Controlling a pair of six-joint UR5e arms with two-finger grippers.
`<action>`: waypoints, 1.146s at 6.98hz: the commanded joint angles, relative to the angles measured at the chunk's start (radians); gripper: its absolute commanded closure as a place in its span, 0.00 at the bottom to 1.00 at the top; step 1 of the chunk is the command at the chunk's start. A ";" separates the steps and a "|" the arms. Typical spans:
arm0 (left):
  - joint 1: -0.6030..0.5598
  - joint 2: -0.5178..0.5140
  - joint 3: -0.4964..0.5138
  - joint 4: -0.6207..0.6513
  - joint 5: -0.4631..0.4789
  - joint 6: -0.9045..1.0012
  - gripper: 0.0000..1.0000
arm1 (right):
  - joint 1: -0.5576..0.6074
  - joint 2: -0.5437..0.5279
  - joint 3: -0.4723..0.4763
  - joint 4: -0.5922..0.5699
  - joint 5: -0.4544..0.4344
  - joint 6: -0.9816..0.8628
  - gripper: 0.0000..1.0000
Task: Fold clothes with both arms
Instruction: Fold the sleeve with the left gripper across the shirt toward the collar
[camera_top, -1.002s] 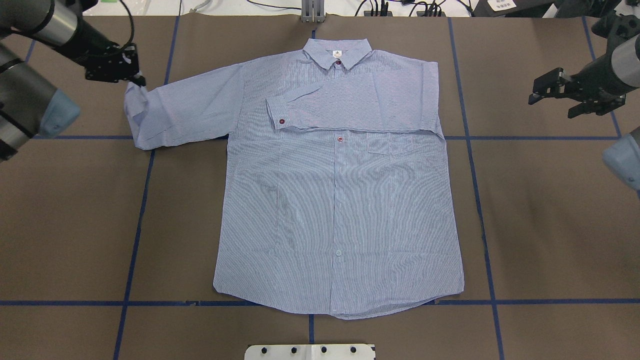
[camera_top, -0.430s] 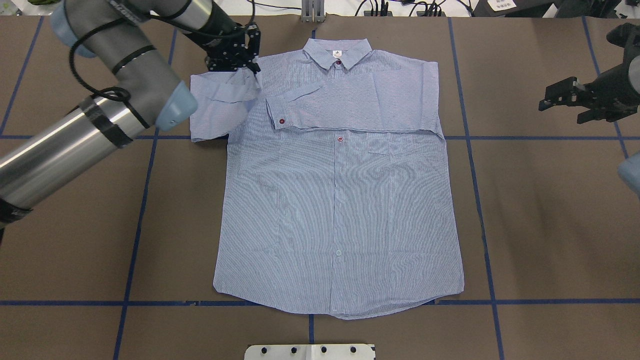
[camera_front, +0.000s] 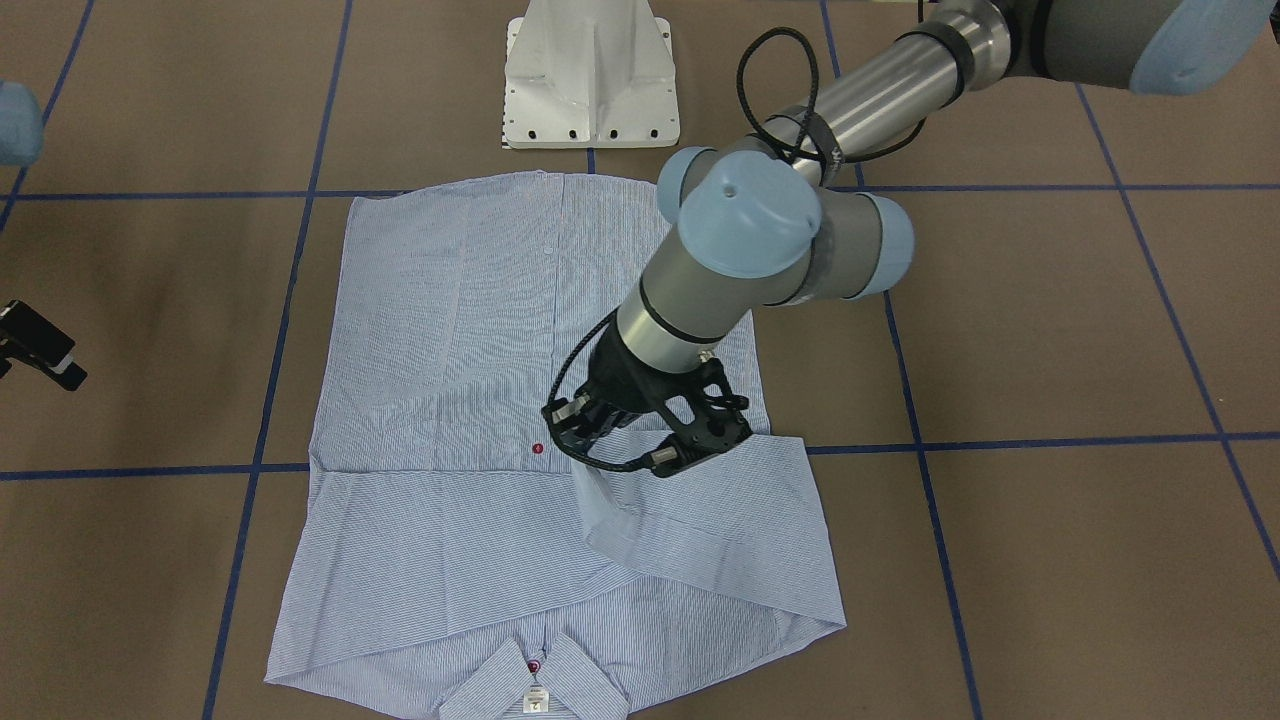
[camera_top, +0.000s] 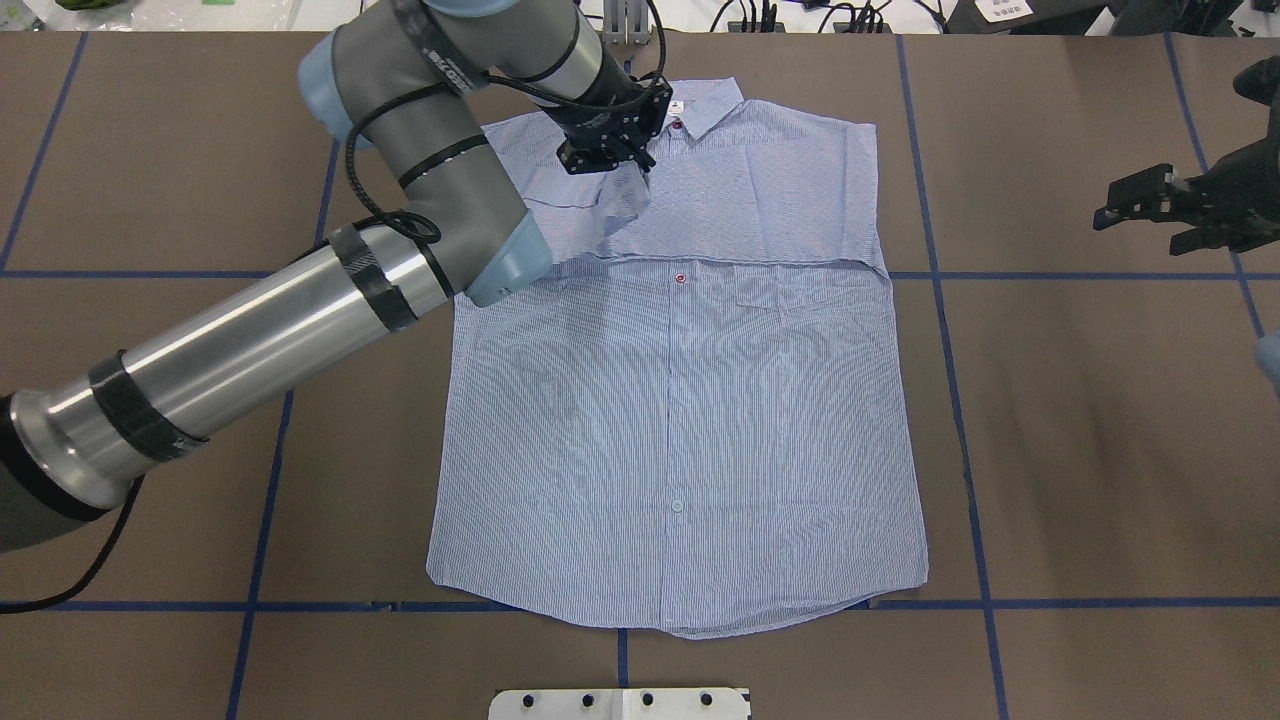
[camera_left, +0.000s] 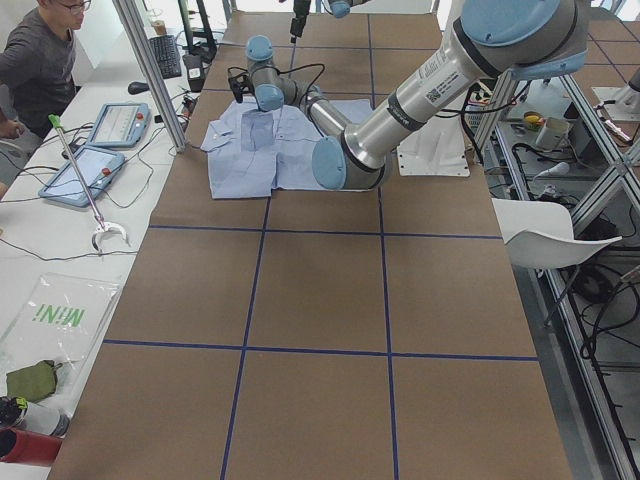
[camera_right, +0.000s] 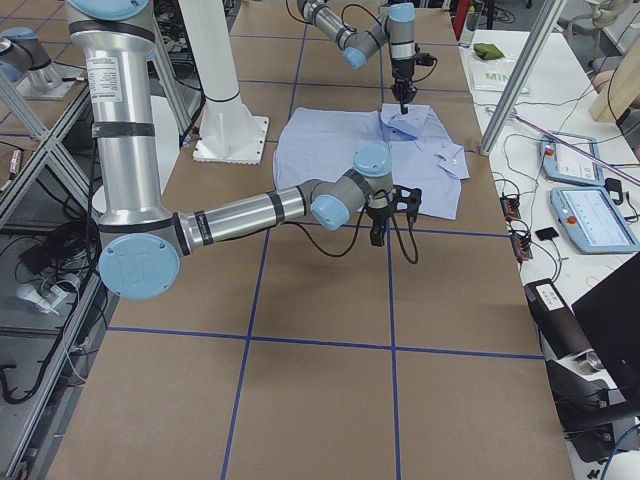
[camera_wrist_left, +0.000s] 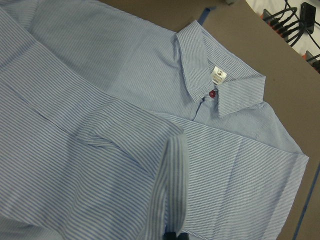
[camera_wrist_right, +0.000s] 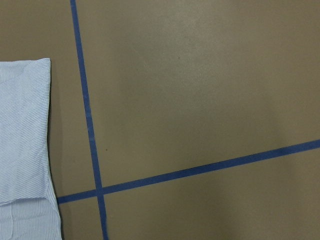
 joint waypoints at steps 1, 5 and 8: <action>0.048 -0.061 0.070 -0.057 0.049 -0.058 1.00 | 0.000 -0.005 0.002 0.007 -0.002 0.000 0.00; 0.157 -0.119 0.137 -0.081 0.159 -0.060 1.00 | 0.000 -0.005 0.005 0.007 -0.003 0.003 0.00; 0.179 -0.131 0.164 -0.099 0.202 -0.062 0.87 | 0.000 -0.004 0.006 0.007 -0.003 0.003 0.00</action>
